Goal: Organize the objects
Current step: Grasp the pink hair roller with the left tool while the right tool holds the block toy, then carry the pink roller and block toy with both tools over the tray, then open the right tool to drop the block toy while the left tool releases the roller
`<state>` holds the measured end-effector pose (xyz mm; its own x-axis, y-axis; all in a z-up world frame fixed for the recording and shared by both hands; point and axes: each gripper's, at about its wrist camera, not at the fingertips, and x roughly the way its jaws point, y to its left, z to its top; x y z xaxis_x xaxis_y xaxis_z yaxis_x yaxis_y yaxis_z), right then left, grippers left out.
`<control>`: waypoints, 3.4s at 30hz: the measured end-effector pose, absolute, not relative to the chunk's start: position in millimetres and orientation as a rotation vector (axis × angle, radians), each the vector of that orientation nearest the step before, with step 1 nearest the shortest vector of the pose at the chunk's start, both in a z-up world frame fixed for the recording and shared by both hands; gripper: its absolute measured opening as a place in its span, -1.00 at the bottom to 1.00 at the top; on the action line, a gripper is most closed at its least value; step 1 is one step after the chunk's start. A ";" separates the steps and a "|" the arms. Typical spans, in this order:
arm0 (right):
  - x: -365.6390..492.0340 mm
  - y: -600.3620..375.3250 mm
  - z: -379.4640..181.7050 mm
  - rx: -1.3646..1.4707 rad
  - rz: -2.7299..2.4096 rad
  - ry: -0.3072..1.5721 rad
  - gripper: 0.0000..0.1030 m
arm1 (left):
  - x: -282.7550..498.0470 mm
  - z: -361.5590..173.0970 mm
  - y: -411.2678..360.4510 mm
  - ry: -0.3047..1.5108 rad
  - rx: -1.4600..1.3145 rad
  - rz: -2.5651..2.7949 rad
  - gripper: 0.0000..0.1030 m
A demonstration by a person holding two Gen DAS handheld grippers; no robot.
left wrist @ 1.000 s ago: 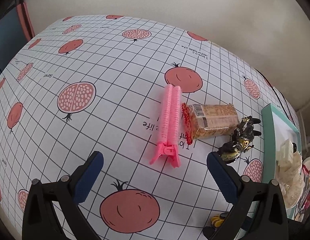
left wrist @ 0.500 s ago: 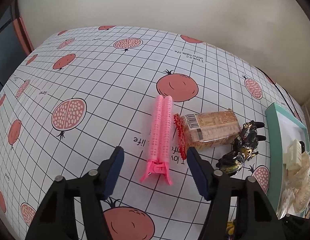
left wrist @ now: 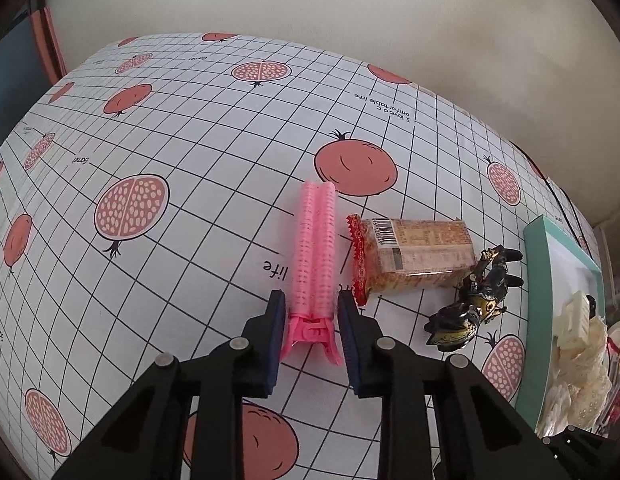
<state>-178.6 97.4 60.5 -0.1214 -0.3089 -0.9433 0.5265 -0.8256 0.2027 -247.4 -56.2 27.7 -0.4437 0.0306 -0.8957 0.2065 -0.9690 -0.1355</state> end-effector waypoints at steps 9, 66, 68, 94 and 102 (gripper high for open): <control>-189.2 80.9 39.6 1.562 -2.048 0.194 -0.17 | -245.4 51.3 -61.4 0.392 1.558 -2.576 -0.47; -240.6 342.3 52.3 1.688 -2.507 -0.272 -0.17 | -230.2 106.5 128.2 0.305 1.650 -2.970 -0.47; -241.6 343.0 47.5 1.703 -2.498 -0.278 -0.17 | -230.8 97.1 130.1 0.291 1.677 -2.957 -0.47; -250.2 340.1 39.0 1.564 -2.622 -0.297 -0.17 | -234.0 39.7 138.3 0.340 1.986 -2.777 -0.46; -251.5 337.7 39.6 1.552 -2.618 -0.309 -0.17 | -231.8 44.2 137.3 0.337 1.983 -2.780 -0.46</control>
